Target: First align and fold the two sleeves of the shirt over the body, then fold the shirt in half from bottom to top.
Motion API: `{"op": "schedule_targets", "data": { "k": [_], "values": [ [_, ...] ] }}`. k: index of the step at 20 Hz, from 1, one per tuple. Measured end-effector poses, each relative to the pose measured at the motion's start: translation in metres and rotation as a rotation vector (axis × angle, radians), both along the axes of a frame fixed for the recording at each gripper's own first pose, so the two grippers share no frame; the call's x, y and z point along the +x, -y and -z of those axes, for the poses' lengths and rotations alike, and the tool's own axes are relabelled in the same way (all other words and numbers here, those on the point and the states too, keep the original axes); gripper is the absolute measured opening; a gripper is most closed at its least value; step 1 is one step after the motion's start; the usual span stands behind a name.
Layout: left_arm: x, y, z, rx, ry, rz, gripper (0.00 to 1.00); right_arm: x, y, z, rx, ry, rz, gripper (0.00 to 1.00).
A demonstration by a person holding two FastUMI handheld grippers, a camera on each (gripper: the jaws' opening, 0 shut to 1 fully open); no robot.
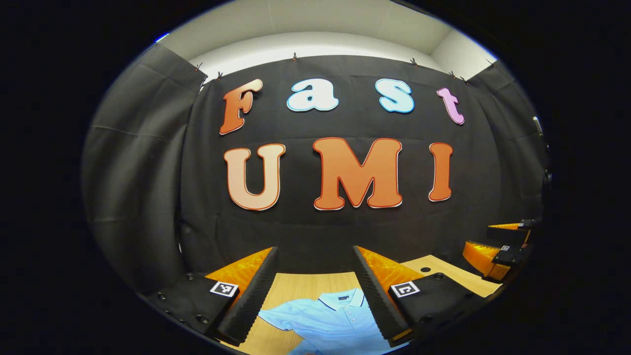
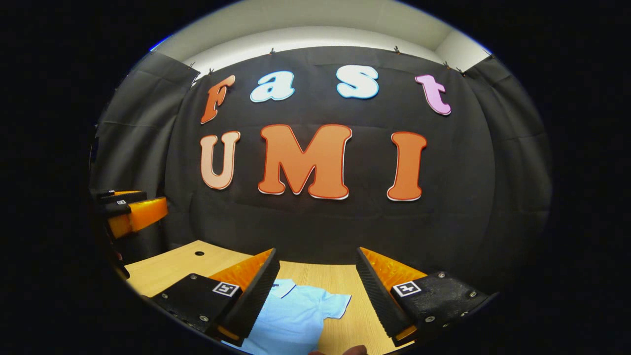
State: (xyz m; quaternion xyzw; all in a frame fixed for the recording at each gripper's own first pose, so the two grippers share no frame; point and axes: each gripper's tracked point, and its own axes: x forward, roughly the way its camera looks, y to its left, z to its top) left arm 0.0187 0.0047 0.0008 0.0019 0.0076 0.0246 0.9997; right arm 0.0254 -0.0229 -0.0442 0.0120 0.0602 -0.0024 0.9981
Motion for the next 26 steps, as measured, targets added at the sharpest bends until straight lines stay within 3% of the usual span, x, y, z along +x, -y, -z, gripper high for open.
{"op": "schedule_targets", "data": {
  "k": [5, 10, 26],
  "values": [
    [0.005, 0.003, 0.017, -0.021, -0.052, -0.011, 0.97, 0.021, 0.014, 0.045, 0.0, -0.19, -0.014, 0.97],
    [0.009, 0.002, 0.017, 0.015, -0.061, -0.048, 0.96, 0.037, 0.024, 0.118, 0.016, -0.469, -0.053, 0.98],
    [0.004, 0.011, 0.01, 0.105, -0.099, -0.134, 1.0, 0.108, 0.051, 0.265, 0.13, -0.95, -0.029, 0.94]
  ]
}}
